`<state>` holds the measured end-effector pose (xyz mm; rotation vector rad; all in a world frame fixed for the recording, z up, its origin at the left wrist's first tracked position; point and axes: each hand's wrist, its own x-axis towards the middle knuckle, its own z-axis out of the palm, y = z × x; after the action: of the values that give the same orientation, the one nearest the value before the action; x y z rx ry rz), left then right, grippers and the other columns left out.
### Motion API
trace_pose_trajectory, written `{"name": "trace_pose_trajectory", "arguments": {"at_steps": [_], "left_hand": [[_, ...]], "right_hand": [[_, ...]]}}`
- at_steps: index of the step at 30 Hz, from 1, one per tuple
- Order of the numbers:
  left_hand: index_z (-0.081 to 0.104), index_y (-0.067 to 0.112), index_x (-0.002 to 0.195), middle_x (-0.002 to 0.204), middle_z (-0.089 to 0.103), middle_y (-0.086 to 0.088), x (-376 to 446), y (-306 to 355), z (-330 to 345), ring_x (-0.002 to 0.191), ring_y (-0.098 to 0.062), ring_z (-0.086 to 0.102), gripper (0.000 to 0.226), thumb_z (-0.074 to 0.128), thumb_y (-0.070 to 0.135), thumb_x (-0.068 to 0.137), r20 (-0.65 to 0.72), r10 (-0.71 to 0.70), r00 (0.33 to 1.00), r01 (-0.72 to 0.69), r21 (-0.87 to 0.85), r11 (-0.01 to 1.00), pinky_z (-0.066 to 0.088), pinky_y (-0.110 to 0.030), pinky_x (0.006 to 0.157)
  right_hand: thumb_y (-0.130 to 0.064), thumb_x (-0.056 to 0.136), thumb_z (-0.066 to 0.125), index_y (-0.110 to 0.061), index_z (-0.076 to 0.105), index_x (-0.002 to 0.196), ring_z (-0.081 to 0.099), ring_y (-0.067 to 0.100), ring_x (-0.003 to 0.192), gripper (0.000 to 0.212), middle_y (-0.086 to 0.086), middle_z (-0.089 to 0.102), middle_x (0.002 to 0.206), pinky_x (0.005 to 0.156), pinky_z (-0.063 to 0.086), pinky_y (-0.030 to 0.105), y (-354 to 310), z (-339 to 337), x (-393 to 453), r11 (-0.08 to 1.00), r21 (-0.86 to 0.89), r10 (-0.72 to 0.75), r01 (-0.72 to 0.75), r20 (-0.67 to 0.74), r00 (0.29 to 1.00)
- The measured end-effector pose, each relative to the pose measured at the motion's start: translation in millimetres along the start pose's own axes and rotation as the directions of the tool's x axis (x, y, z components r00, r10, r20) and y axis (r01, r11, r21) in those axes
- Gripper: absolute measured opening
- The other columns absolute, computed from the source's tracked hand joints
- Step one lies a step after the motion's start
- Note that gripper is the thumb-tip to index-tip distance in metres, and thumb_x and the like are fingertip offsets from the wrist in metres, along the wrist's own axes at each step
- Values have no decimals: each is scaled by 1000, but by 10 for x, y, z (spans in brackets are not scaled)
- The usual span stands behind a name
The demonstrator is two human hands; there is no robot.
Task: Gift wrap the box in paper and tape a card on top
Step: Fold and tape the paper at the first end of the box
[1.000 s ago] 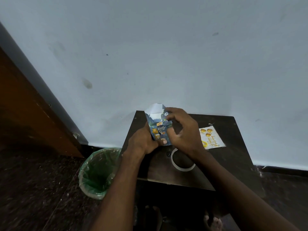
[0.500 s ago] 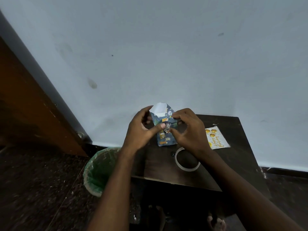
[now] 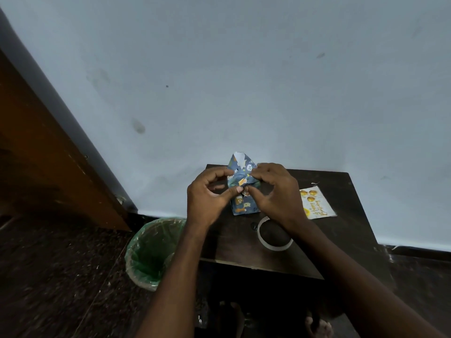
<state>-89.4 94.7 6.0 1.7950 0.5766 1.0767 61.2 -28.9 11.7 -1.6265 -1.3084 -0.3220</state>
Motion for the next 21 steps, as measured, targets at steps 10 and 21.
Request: {"name": "trace_pose_trajectory", "arguments": {"at_steps": [10, 21], "left_hand": [[86, 18, 107, 124, 73, 3, 87, 34, -42, 114, -9, 70, 34, 97, 26, 76, 47, 233, 971, -237, 285, 929, 59, -28, 95], [81, 19, 102, 108, 73, 7, 90, 121, -26, 92, -13, 71, 38, 101, 28, 71, 50, 249, 967, -253, 296, 921, 61, -37, 73]], "right_hand": [[-15, 80, 70, -7, 73, 114, 62, 14, 96, 35, 3, 64, 106, 81, 52, 28, -56, -135, 111, 996, 91, -23, 14, 101, 995], [-14, 94, 39, -14, 67, 135, 53, 16, 102, 50, -1, 50, 104, 89, 43, 26, -36, -222, 236, 992, 109, 31, -67, 302, 953]]}}
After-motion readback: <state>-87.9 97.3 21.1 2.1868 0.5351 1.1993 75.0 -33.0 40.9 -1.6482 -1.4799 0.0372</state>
